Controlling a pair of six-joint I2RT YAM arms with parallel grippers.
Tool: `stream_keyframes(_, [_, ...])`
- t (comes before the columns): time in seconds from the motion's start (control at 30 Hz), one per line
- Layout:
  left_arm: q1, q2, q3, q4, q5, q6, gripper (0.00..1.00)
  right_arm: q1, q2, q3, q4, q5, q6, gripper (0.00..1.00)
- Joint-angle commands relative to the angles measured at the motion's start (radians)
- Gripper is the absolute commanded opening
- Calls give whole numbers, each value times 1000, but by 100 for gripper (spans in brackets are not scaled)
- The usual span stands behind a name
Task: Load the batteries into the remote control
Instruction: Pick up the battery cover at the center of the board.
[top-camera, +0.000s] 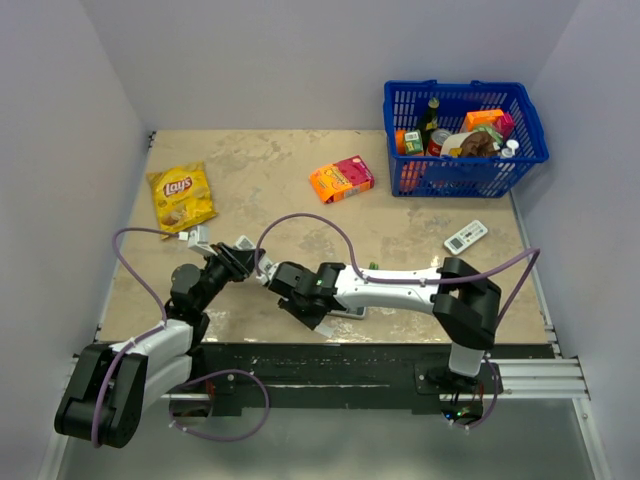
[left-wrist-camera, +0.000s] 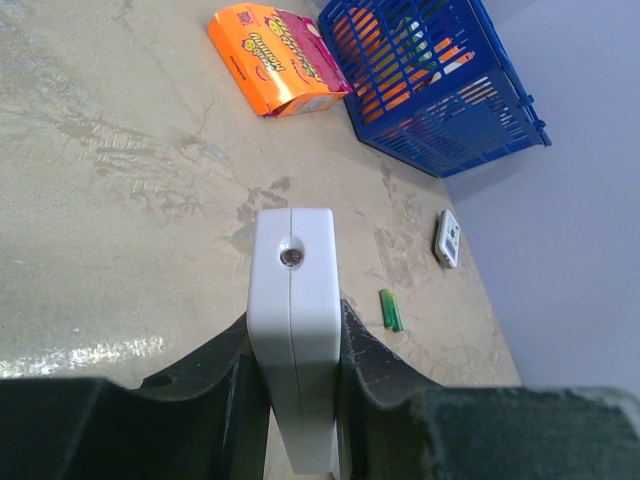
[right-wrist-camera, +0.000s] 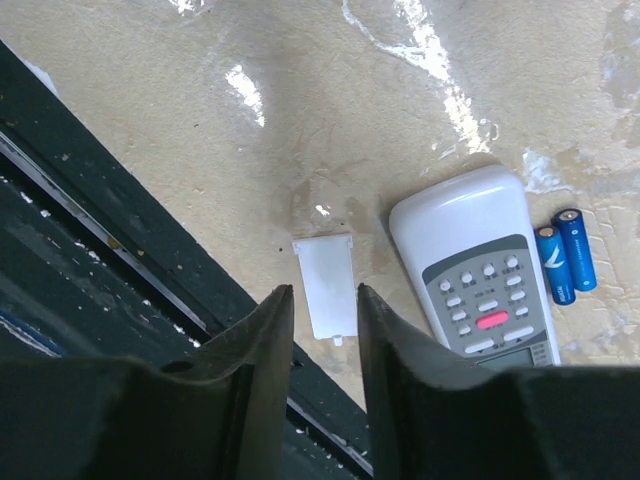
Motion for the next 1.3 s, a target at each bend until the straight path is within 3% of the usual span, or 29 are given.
stream_keyframes(0.0, [3,-23,-46,54,9,2,0,-1,33,30,-4,-23,-13,40])
stream_keyframes(0.1, [4,-29,-48,45,9,7,0,-3,67,53,-18,-32,-30,50])
stream_keyframes(0.4, [9,-42,-46,30,9,19,0,-21,128,94,-18,-41,-60,50])
stream_keyframes(0.87, [10,-43,-45,28,15,20,0,-21,176,101,-42,-73,-80,43])
stream_keyframes(1.2, [10,-40,-42,30,15,19,0,-26,179,56,-26,-101,-79,34])
stream_keyframes(1.27, [10,-40,-40,31,17,19,0,-27,171,47,-19,-101,-74,29])
